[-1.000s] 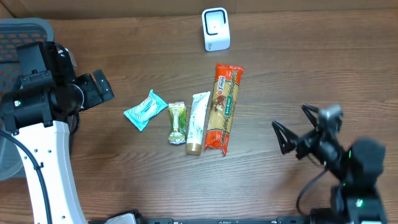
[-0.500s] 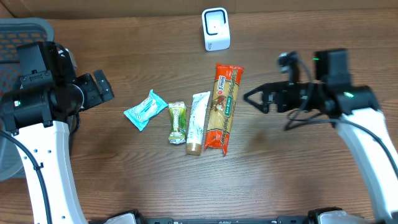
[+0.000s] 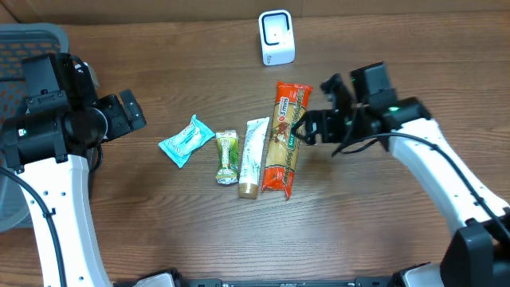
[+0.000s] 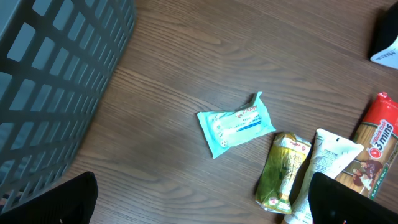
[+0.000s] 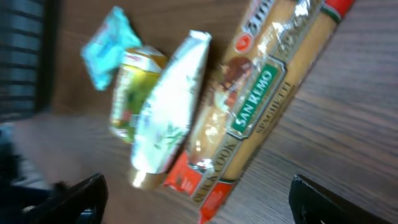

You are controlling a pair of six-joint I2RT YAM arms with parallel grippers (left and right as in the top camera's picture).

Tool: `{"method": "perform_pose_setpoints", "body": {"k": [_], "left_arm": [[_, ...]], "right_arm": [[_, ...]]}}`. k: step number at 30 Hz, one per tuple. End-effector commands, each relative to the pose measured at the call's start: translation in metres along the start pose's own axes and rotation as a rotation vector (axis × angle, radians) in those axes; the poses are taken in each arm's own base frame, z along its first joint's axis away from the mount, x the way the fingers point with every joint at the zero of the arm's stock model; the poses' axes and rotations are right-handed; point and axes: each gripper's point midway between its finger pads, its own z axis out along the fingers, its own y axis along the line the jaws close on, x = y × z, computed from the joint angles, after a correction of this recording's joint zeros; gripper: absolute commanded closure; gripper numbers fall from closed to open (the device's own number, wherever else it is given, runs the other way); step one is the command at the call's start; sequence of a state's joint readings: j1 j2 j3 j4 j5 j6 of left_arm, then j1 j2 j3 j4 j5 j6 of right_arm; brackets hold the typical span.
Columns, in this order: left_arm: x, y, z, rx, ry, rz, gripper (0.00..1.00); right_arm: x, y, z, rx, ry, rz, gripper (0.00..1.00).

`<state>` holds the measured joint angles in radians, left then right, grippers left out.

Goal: Scan the item barcode
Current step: 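Reach the right gripper to the spaghetti pack and grasp it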

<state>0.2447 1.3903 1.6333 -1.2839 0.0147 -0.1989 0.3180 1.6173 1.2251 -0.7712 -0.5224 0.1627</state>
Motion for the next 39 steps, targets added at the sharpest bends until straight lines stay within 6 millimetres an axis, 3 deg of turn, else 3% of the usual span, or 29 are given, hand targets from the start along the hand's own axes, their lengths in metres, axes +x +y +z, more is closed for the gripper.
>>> {"method": "perform_pose_setpoints", "body": {"k": [1, 8, 21, 31, 39], "left_arm": [[-0.005, -0.001, -0.006, 0.006, -0.021, 0.017, 0.0], [-0.005, -0.001, -0.006, 0.006, -0.021, 0.017, 0.0], [-0.005, -0.001, -0.006, 0.006, -0.021, 0.017, 0.01], [-0.005, -0.001, -0.006, 0.006, -0.021, 0.017, 0.01], [-0.005, -0.001, -0.006, 0.006, -0.021, 0.017, 0.0]], "right_arm": [[-0.002, -0.018, 0.019, 0.224, -0.015, 0.033, 0.08], [-0.001, -0.028, 0.043, 0.356, -0.026, 0.021, 0.16], [0.003, 0.006, 0.079, 0.493, -0.065, -0.317, 0.15], [0.029, -0.03, 0.108, 0.579, 0.089, -0.369, 0.15], [0.041, -0.081, 0.082, 0.624, 0.179, -0.126, 0.12]]}}
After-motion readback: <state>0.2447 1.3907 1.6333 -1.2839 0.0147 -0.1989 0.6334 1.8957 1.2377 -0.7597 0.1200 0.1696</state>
